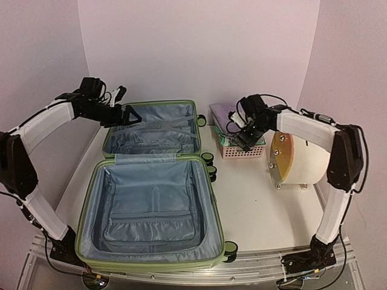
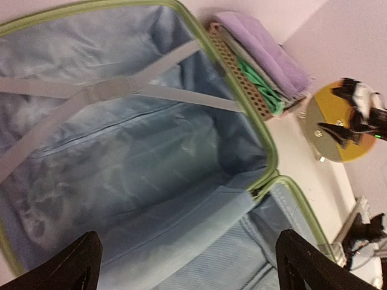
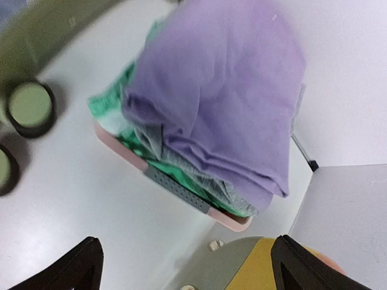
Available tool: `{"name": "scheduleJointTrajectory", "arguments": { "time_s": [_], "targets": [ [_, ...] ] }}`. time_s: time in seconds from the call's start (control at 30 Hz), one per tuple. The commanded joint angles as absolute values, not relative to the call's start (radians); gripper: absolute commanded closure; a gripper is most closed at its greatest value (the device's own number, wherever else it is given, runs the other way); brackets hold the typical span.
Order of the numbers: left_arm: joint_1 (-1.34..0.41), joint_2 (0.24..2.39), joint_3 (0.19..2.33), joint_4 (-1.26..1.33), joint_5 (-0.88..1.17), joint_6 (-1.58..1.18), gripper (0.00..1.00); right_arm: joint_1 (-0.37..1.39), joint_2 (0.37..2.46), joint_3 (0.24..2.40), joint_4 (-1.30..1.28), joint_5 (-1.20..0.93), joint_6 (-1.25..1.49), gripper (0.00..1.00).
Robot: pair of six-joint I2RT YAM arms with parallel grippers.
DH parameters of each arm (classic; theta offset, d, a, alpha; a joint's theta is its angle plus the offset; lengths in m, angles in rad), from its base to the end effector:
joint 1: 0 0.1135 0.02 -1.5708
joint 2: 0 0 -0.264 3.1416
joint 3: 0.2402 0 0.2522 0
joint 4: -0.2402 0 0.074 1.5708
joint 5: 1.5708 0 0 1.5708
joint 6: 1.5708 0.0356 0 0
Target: Open, take out, and arrange the luggage
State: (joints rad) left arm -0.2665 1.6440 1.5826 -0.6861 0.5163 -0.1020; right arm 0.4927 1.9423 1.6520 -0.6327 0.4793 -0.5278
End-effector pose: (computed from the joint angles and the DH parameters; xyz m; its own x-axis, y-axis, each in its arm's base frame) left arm 0.3470 -0.1129 0.3503 -0.7113 0.1024 -0.6954 0.5085 0.7580 -0.4085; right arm 0.3879 0.1896 0.2627 -0.5191 -0.7859 -0.3361 -0.5046 0.5992 -0.6216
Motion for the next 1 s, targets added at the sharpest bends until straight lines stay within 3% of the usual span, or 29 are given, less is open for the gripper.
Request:
{"name": "scheduleJointTrajectory", "arguments": {
  "time_s": [0.0,0.2,0.37,0.5,0.63,0.97],
  "targets": [
    [-0.172,1.371,1.350,-0.401,0.301,-0.038,0.00,0.510,1.666,1.503,-0.382,0.202,-0.274,0.02],
    [-0.144,0.947,0.794,0.030,0.201,-0.002,0.00,0.492,1.294,0.885,0.191,-0.005,-0.075,0.02],
    [-0.118,0.847,0.623,0.006,0.214,-0.005,0.00,0.478,1.127,0.528,0.417,-0.047,0.100,0.02],
    [-0.081,0.755,0.484,0.028,0.146,-0.012,0.00,0.474,1.051,0.357,0.521,-0.029,0.126,0.02],
    [-0.070,0.698,0.453,-0.014,0.019,-0.060,0.00,0.465,0.939,0.204,0.649,0.125,0.167,0.02],
    [-0.069,0.645,0.318,0.106,-0.089,-0.076,0.01,0.420,0.852,0.135,0.749,0.283,0.120,0.02]
  ]
}}
